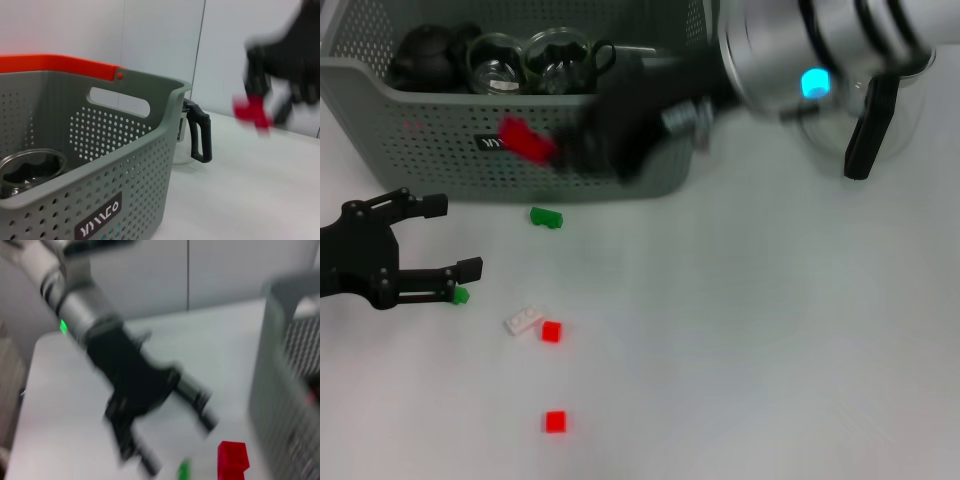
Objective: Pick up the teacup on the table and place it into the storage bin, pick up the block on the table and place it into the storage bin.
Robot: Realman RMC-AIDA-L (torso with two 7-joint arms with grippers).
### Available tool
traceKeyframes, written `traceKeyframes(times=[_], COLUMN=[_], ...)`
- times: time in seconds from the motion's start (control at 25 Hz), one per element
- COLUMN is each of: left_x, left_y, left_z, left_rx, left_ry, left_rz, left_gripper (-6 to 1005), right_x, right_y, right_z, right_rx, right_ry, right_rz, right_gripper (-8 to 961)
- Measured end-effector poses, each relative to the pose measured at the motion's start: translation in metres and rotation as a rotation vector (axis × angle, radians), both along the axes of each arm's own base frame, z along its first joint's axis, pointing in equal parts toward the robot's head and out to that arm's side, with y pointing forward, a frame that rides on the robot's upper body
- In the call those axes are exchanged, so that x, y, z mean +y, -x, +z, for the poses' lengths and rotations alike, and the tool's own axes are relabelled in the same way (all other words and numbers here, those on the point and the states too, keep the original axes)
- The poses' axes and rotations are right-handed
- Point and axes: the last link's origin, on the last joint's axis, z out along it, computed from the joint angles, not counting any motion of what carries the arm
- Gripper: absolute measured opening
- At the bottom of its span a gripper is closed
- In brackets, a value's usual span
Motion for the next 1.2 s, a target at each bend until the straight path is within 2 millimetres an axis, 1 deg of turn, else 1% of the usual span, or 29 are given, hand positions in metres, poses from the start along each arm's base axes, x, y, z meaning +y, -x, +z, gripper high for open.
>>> traceKeyframes(times=[0.08, 0.16, 0.2, 0.24, 0.32, 0.4, 0.44, 0.48, 0.52, 0.6, 0.68, 0.84, 0.92, 1.04, 1.2], left_x=[0.0, 0.002, 0.003, 0.003, 0.004, 0.004, 0.004, 0.004, 0.004, 0.004, 0.005, 0.005, 0.005, 0.005, 0.005], left_y=[0.0, -0.002, -0.003, -0.003, -0.004, -0.005, -0.005, -0.005, -0.005, -0.004, -0.004, -0.004, -0.003, -0.003, -0.003], left_z=[0.0, 0.0, -0.001, -0.001, -0.001, -0.001, -0.001, -0.001, -0.001, 0.0, 0.001, 0.002, 0.004, 0.006, 0.009], left_rx=[0.0, -0.001, -0.001, -0.001, -0.001, -0.003, -0.003, -0.004, -0.004, -0.004, -0.003, -0.001, 0.002, 0.0, 0.005], left_ry=[0.0, 0.001, 0.005, 0.005, 0.009, 0.011, 0.011, 0.01, 0.01, 0.011, 0.016, 0.021, 0.024, 0.033, 0.036], left_rz=[-0.003, -0.009, -0.014, -0.014, -0.017, -0.019, -0.019, -0.017, -0.017, -0.014, -0.01, -0.006, 0.0, 0.001, -0.002], left_gripper=[951, 951, 951, 951, 951, 950, 950, 950, 950, 950, 949, 949, 949, 949, 948], right_x=[0.011, 0.026, 0.045, 0.045, 0.065, 0.081, 0.089, 0.1, 0.1, 0.108, 0.112, 0.112, 0.11, 0.104, 0.081], right_y=[0.021, 0.041, 0.053, 0.053, 0.06, 0.061, 0.058, 0.052, 0.052, 0.048, 0.043, 0.036, 0.034, 0.034, 0.03], right_z=[0.011, 0.018, 0.021, 0.021, 0.019, 0.013, 0.008, 0.001, 0.001, -0.006, -0.011, -0.017, -0.015, -0.006, 0.015], right_rx=[0.04, 0.075, 0.092, 0.092, 0.096, 0.093, 0.084, 0.057, 0.057, 0.026, 0.005, -0.023, -0.017, 0.026, 0.13], right_ry=[-0.052, -0.112, -0.17, -0.17, -0.227, -0.278, -0.304, -0.359, -0.359, -0.395, -0.412, -0.428, -0.431, -0.426, -0.379], right_rz=[0.046, 0.093, 0.124, 0.124, 0.135, 0.134, 0.133, 0.149, 0.149, 0.155, 0.152, 0.161, 0.162, 0.164, 0.168], right_gripper=[208, 206, 205, 204, 203, 202, 202, 202, 202, 202, 203, 203, 249, 318, 483])
